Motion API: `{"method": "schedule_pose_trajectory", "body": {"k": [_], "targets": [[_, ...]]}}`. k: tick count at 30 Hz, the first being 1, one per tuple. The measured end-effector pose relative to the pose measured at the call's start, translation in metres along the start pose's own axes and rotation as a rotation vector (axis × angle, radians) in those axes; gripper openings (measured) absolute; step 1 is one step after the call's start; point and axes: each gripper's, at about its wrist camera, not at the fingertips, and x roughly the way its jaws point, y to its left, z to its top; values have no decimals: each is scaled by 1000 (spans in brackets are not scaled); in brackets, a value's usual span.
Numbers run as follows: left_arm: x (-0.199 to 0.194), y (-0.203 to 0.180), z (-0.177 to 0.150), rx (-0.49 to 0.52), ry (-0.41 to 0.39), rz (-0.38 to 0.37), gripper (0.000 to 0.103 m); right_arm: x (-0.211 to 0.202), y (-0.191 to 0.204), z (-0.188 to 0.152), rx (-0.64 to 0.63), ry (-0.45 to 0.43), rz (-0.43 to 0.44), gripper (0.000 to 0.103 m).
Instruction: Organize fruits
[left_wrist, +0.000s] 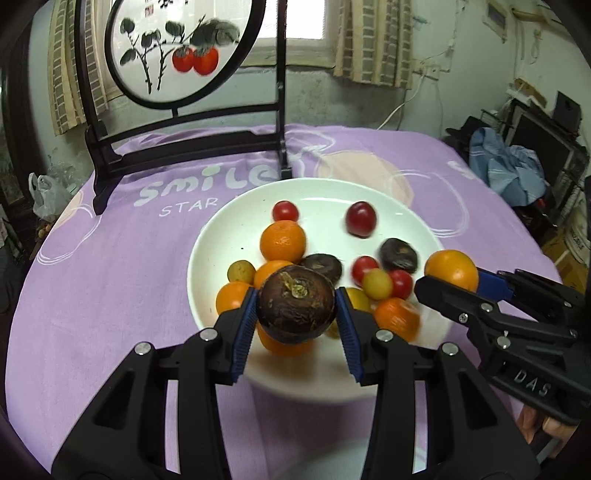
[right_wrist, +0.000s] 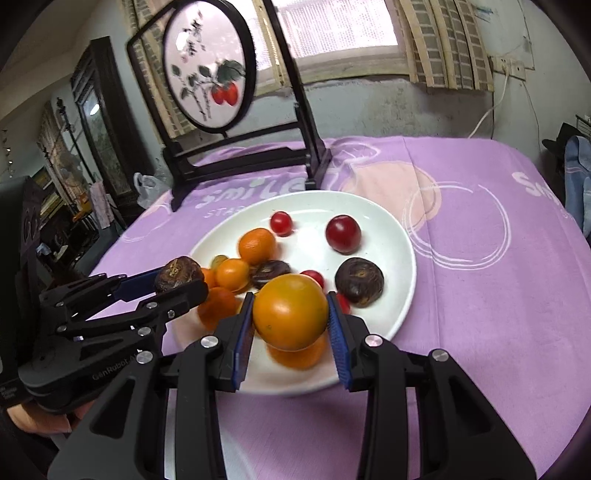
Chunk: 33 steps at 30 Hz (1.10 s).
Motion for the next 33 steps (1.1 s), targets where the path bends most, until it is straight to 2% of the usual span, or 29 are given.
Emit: {"method": "schedule_pose_trajectory", "body": {"k": [9,15,17,18,19,22,23,25,33], "targets": [[35,0,7,-39,54,34,43,36,-6,6,-1,43,-55,38],[43,3,11,-55,51,45,42,46,-9,13,5,50,-84,40],[43,4,11,-66,46,49,46,46,-10,14,18,47,-101,41],[42,5,12,-68,41,57,51,45,-12,15,28,45,-100,42],[40,6,12,-68,34,68,57,44,-13,14,38,42,-95,45],[35,9,13,-80,27,62,63,37,-21,13,69,24,-92,57],[35,10,13,-86,29,58,65,35,-22,13,74,19,-91,57],[32,12,13,-105,34,81,79,31,-24,12,84,14,-82,57],[7,8,4,-68,-5,109,93,6,-17,1,73,7,-58,57]]}}
